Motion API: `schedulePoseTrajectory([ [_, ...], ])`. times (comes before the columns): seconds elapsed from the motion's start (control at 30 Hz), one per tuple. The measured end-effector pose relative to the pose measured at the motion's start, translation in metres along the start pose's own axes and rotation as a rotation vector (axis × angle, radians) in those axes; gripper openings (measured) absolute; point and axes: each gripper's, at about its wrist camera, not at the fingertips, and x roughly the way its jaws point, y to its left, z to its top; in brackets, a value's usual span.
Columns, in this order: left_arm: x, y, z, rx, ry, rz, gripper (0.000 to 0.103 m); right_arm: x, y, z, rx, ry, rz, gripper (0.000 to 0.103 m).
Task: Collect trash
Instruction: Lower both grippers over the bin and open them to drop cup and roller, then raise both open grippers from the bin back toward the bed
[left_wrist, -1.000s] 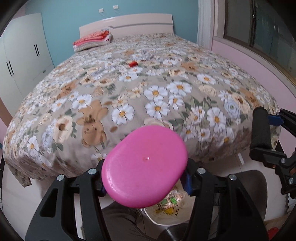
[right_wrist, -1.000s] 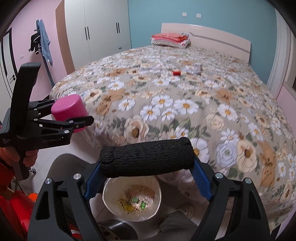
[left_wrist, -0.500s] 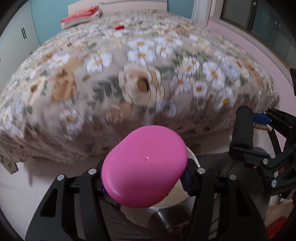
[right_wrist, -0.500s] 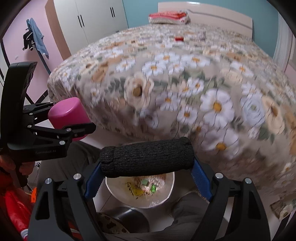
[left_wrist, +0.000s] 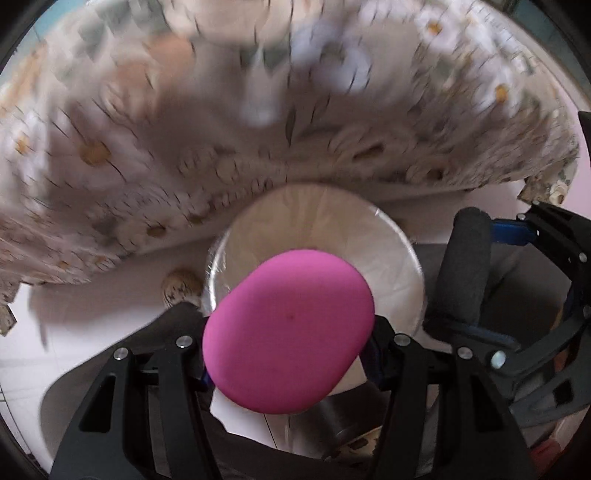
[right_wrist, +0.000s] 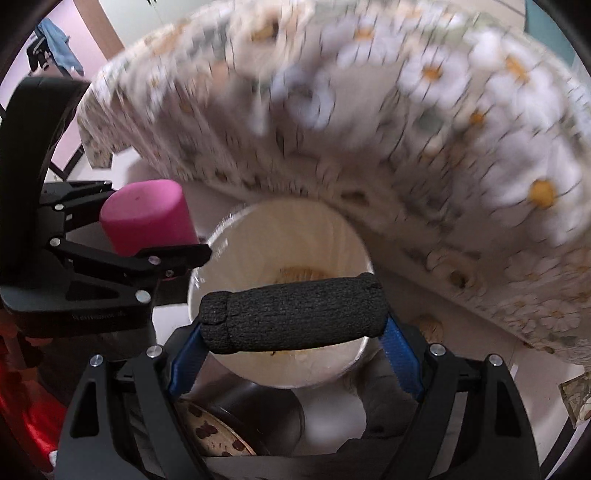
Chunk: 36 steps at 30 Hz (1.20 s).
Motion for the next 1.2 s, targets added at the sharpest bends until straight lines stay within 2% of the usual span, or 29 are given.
schedulePoseTrajectory([
  [0.37,0.087,0.008,0.012,-0.025,0.159,0.017,0.059,0.089,0.008,0.005,-0.066,0.205,-0.04,0.086],
  [0.53,0.118,0.022,0.015,-0.085,0.238,0.007,0.059,0.117,-0.003,0.007,-0.021,0.255,-0.024,0.086],
  [0.8,0.158,0.022,0.012,-0.169,0.366,-0.08,0.059,0.158,-0.02,-0.002,0.091,0.348,0.035,0.086],
  [1.03,0.177,0.023,0.012,-0.231,0.424,-0.08,0.06,0.165,-0.01,0.002,0.06,0.325,-0.016,0.086],
  [1.2,0.177,0.026,0.013,-0.229,0.438,-0.063,0.061,0.166,-0.008,0.005,0.053,0.32,-0.033,0.088],
])
